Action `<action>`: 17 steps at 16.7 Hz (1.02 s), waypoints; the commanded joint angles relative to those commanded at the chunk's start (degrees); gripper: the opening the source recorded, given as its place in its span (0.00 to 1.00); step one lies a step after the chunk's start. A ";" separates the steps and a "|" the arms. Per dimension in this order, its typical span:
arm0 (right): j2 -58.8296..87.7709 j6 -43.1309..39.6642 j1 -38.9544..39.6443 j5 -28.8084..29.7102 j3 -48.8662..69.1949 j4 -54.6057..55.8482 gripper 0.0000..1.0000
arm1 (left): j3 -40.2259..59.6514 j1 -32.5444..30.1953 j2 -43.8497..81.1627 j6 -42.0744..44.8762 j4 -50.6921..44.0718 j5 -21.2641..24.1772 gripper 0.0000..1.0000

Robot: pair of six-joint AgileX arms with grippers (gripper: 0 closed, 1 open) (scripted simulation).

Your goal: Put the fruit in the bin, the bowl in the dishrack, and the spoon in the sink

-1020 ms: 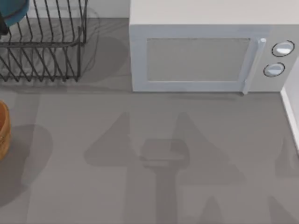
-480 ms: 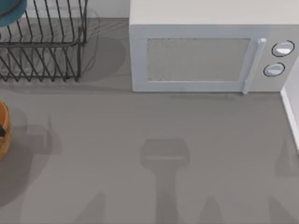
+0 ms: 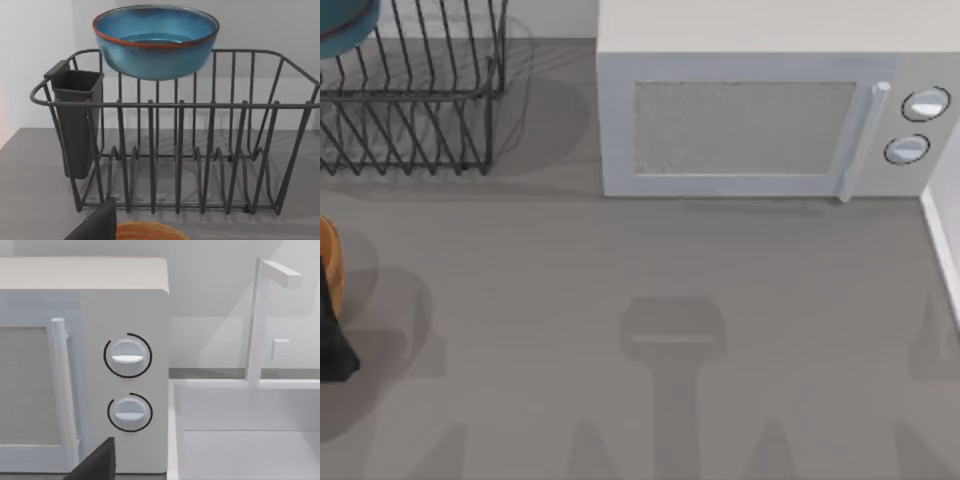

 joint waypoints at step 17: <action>43.52 13.06 -1.19 0.01 26.90 -33.74 1.00 | 0.00 0.00 0.00 0.00 0.00 0.00 1.00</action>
